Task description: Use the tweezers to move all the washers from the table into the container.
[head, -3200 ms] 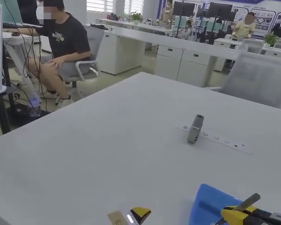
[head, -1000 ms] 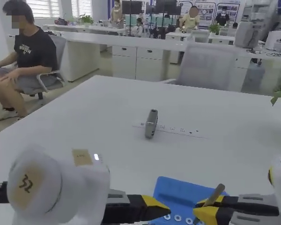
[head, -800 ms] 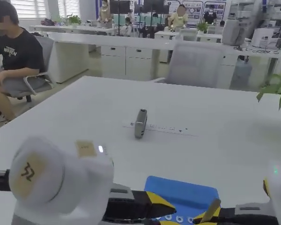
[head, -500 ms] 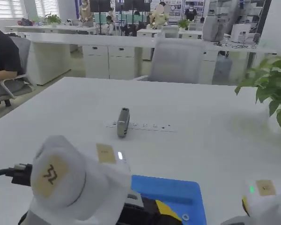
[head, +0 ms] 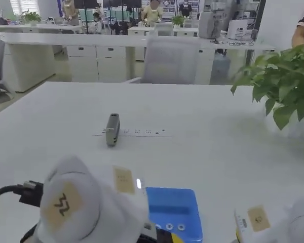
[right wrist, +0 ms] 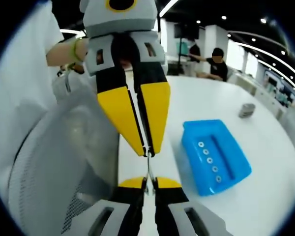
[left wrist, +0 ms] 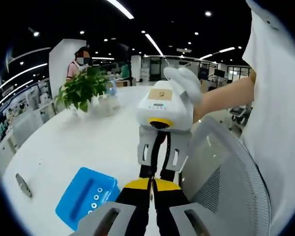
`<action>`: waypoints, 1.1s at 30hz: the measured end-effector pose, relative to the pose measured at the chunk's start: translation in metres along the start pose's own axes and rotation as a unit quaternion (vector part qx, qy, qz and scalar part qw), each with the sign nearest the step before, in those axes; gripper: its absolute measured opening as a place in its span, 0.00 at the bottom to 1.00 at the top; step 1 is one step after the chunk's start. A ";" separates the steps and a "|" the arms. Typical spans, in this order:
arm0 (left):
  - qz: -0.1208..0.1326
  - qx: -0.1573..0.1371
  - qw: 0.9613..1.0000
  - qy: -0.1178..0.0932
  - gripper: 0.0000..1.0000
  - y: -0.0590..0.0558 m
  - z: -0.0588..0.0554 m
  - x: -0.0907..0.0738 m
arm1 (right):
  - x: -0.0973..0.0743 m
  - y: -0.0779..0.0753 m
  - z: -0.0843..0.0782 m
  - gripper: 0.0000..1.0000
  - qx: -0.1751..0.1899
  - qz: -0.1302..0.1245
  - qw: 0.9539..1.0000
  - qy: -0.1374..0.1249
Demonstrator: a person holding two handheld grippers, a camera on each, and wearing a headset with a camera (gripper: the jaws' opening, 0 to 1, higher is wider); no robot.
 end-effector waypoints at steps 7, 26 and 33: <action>0.003 0.025 0.998 0.054 0.00 0.001 -0.017 0.002 | 0.012 -0.002 -0.008 0.04 -0.042 0.002 0.998 0.043; 0.022 -0.033 0.986 0.164 0.00 0.021 -0.089 -0.013 | 0.025 -0.006 -0.028 0.25 0.105 -0.050 0.992 -0.047; 0.026 -0.048 0.976 0.210 0.00 0.025 -0.109 -0.002 | -0.016 0.002 -0.052 0.35 0.114 -0.093 0.989 -0.025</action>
Point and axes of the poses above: the centre of the closed fingertips' face, and the gripper's own axes: x roughly forward along the fingers, y roughly to its left, z roughly out of its top, the point moved 8 cm from there along -x, roughly backward along the fingers, and after that the axes turned 5 degrees about -x, right-handed, at the moved point
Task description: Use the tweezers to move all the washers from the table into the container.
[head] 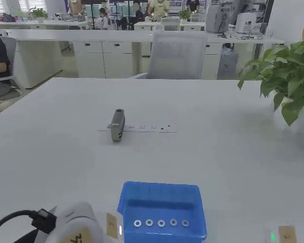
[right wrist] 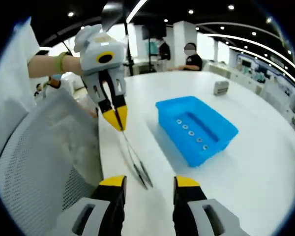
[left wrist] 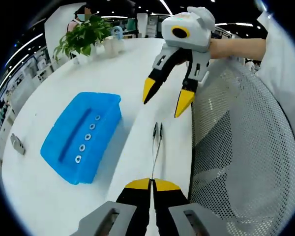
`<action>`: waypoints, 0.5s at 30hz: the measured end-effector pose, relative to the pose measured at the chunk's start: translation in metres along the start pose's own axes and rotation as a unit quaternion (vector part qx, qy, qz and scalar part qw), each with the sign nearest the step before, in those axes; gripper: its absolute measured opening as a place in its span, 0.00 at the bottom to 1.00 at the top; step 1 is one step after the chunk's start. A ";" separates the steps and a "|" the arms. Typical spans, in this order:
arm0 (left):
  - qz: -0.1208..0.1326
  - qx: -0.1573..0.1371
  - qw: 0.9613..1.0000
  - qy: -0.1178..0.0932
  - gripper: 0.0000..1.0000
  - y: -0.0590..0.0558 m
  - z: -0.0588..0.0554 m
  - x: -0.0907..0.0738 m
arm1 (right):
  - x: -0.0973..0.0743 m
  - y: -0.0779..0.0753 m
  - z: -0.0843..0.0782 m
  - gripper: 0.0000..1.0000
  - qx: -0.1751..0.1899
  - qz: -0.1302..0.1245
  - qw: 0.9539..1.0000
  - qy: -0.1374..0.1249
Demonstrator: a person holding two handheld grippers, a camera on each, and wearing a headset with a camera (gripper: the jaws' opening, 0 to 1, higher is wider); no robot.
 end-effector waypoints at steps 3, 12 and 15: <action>0.004 0.007 1.000 0.022 0.00 0.001 -0.003 0.006 | -0.014 0.001 -0.006 0.37 0.006 -0.009 1.000 0.001; 0.006 0.037 0.996 0.080 0.00 0.004 -0.008 0.018 | -0.047 0.008 -0.016 0.46 -0.006 -0.032 0.999 -0.010; 0.007 0.031 0.996 0.082 0.00 0.004 -0.007 0.018 | -0.058 0.008 -0.020 0.47 0.003 -0.044 0.999 -0.030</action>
Point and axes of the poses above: the centre of the closed fingertips' face, and the gripper's own axes: x roughly forward along the fingers, y roughly to its left, z roughly out of its top, the point moved 8 cm from there along -x, roughly backward along the fingers, and after that the axes turned 5 degrees about -x, right-handed, at the moved point
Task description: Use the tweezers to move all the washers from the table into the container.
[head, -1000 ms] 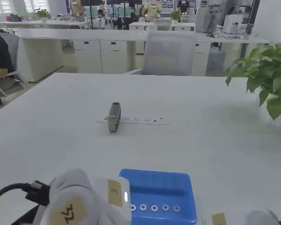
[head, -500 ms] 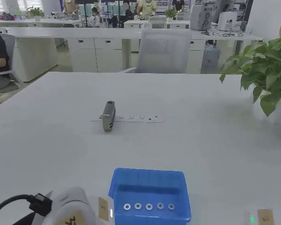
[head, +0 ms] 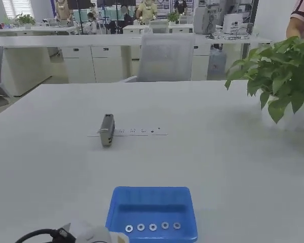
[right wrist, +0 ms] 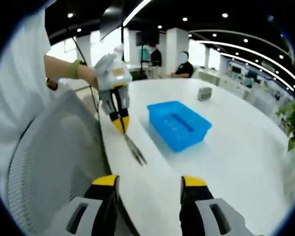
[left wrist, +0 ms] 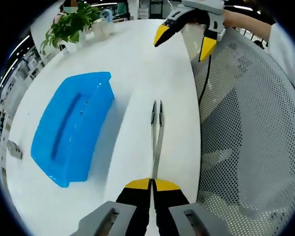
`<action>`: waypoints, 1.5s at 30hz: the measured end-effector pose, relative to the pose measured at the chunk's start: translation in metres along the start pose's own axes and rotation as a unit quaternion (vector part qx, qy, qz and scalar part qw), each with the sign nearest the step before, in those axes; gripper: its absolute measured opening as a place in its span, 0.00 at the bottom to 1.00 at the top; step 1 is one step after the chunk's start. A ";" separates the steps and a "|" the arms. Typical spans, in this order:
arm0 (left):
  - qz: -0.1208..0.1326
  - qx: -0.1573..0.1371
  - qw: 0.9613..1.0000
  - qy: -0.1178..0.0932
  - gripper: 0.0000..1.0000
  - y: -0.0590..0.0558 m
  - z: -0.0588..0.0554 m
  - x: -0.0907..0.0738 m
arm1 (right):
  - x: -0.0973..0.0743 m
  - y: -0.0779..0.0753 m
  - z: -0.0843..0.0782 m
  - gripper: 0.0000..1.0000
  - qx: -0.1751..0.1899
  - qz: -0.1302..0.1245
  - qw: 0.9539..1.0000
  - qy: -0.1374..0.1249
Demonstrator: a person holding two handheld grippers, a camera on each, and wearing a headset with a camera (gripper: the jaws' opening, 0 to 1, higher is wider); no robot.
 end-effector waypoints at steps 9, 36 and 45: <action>0.020 -0.014 1.000 0.009 0.00 -0.001 -0.005 -0.003 | -0.010 -0.002 0.004 0.52 0.046 -0.036 0.997 -0.051; 0.294 -0.362 0.738 -0.488 0.98 -0.029 -0.035 -0.115 | -0.009 -0.016 0.023 0.96 0.061 -0.125 0.976 -0.166; 0.311 -0.365 0.745 -0.464 0.99 -0.026 -0.044 -0.097 | -0.024 -0.029 0.017 0.99 0.063 -0.204 0.963 -0.161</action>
Point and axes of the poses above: the centre of the closed fingertips' face, and the gripper's own axes: x roughly forward along the fingers, y roughly to its left, z roughly out of its top, the point moved 8 cm from there along -x, roughly backward along the fingers, and after that the axes turned 5 degrees about -x, right-handed, at the moved point
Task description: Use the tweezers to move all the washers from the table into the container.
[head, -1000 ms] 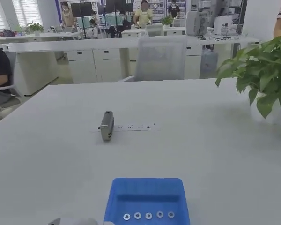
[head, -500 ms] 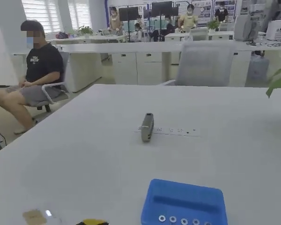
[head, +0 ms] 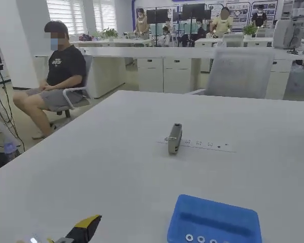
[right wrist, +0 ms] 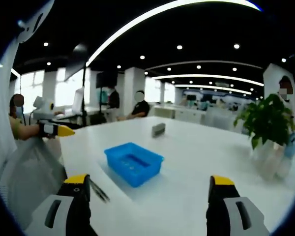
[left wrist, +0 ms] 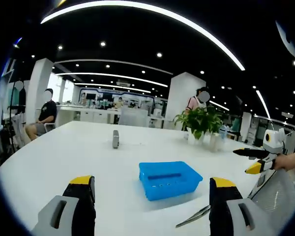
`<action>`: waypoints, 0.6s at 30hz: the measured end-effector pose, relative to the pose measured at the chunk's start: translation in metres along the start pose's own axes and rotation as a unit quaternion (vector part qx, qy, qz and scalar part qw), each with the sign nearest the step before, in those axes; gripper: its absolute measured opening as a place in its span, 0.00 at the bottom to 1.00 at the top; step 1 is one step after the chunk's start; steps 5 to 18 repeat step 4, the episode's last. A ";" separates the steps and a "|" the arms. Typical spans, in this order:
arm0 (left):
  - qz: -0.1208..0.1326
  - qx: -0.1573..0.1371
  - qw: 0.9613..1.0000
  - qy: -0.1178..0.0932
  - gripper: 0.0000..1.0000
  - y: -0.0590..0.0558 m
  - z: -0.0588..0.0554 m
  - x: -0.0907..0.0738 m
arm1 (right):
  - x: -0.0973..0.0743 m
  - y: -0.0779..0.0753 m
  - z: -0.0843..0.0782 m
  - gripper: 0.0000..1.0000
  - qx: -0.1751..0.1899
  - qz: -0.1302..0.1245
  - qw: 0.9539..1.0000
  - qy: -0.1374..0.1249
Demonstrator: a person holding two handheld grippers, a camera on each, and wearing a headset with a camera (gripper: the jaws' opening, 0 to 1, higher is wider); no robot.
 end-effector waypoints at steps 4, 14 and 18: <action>-0.013 0.004 1.000 -0.005 0.99 -0.004 0.001 0.001 | -0.002 -0.005 -0.002 0.97 -0.001 -0.017 1.000 0.006; -0.013 0.004 1.000 -0.005 0.99 -0.004 0.001 0.001 | -0.002 -0.005 -0.002 0.97 -0.001 -0.017 1.000 0.006; -0.013 0.004 1.000 -0.005 0.99 -0.004 0.001 0.001 | -0.002 -0.005 -0.002 0.97 -0.001 -0.017 1.000 0.006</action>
Point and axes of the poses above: the centre of the closed fingertips' face, and the gripper's own axes: x roughly forward along the fingers, y roughly to its left, z roughly out of its top, the point moved 8 cm from there along -x, roughly backward along the fingers, and after that the axes turned 5 degrees about -x, right-handed, at the moved point
